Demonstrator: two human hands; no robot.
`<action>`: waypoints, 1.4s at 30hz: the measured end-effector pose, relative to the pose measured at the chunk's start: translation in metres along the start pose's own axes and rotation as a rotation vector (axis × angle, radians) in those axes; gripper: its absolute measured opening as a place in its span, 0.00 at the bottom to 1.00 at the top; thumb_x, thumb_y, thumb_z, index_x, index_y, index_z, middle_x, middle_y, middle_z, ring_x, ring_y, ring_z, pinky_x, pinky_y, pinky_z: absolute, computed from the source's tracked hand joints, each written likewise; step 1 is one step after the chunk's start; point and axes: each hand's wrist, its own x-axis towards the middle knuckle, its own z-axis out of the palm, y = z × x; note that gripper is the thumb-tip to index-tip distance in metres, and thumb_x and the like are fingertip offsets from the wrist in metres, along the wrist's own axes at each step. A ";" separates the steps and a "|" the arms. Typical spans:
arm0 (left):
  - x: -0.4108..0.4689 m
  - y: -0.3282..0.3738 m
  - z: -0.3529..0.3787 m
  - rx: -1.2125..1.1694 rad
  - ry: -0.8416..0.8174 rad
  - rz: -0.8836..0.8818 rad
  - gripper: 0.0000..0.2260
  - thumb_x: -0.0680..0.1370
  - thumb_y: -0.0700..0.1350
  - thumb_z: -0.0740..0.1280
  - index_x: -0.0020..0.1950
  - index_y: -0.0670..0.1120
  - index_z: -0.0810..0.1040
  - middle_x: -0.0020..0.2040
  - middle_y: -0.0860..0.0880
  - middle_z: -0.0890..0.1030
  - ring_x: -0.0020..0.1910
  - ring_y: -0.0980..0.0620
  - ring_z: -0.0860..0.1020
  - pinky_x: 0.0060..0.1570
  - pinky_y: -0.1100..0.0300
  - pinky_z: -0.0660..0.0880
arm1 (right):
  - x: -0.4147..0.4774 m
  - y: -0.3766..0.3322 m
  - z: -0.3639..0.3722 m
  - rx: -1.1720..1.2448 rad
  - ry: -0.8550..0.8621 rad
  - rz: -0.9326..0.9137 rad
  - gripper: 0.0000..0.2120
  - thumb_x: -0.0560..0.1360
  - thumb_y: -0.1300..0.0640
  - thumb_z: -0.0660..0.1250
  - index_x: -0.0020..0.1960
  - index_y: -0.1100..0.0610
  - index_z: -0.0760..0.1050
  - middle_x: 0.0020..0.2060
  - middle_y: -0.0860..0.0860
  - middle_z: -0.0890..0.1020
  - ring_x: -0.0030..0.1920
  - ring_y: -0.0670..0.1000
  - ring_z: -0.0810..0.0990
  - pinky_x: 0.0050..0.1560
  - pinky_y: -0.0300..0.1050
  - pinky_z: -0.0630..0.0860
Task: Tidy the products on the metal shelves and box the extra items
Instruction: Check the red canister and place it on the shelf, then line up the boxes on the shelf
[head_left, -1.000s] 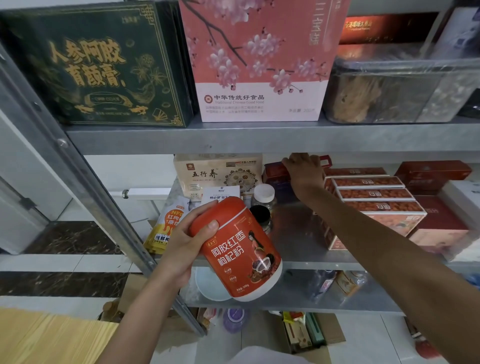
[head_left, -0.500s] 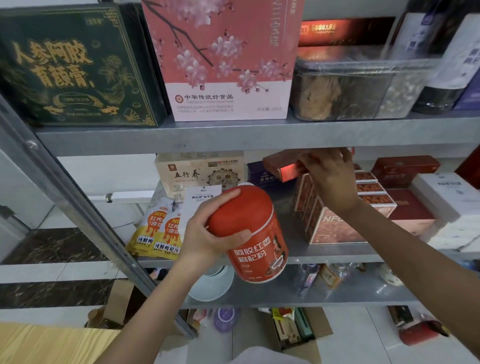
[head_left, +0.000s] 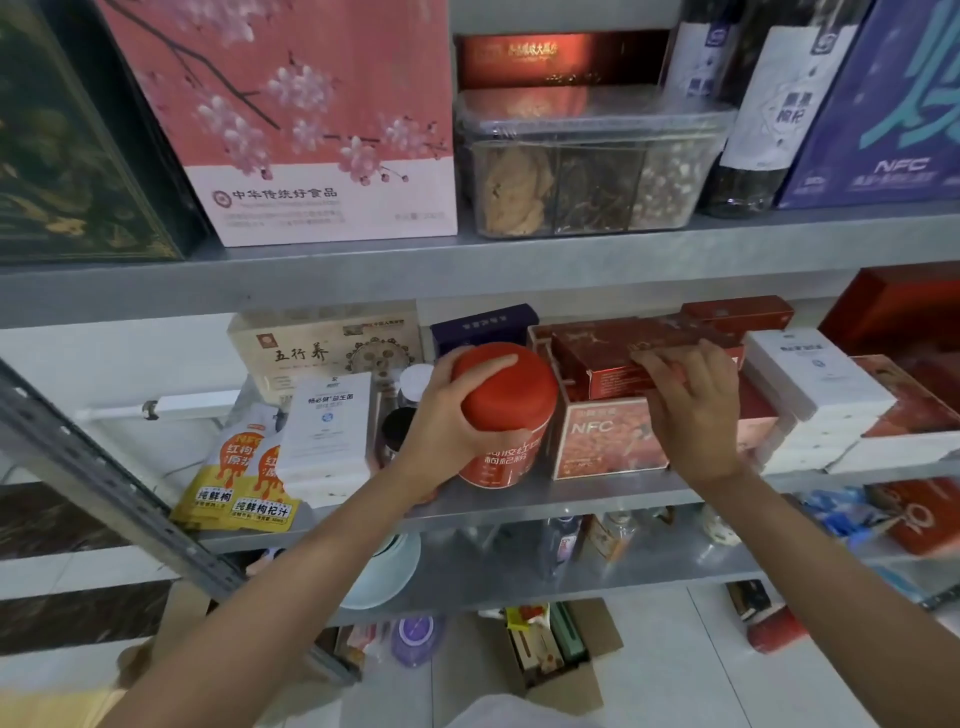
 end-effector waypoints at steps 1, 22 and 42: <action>0.005 -0.003 0.006 0.044 -0.022 0.004 0.36 0.65 0.51 0.81 0.69 0.61 0.70 0.70 0.57 0.61 0.64 0.62 0.63 0.62 0.66 0.67 | -0.002 0.001 0.000 -0.007 -0.006 0.007 0.12 0.74 0.68 0.62 0.54 0.64 0.81 0.45 0.61 0.81 0.51 0.58 0.71 0.56 0.59 0.71; -0.008 0.037 0.017 0.231 0.226 0.434 0.23 0.72 0.41 0.75 0.66 0.40 0.77 0.68 0.48 0.74 0.70 0.55 0.68 0.73 0.48 0.64 | 0.001 -0.047 -0.032 0.148 0.099 0.010 0.09 0.80 0.58 0.65 0.60 0.56 0.74 0.48 0.58 0.82 0.54 0.55 0.75 0.59 0.65 0.73; -0.068 0.043 -0.004 -0.417 0.256 -0.382 0.05 0.70 0.49 0.75 0.44 0.55 0.82 0.42 0.58 0.85 0.42 0.57 0.84 0.42 0.64 0.79 | -0.032 -0.070 -0.110 0.709 -0.230 1.029 0.17 0.75 0.42 0.65 0.62 0.45 0.77 0.60 0.41 0.79 0.59 0.38 0.76 0.50 0.28 0.74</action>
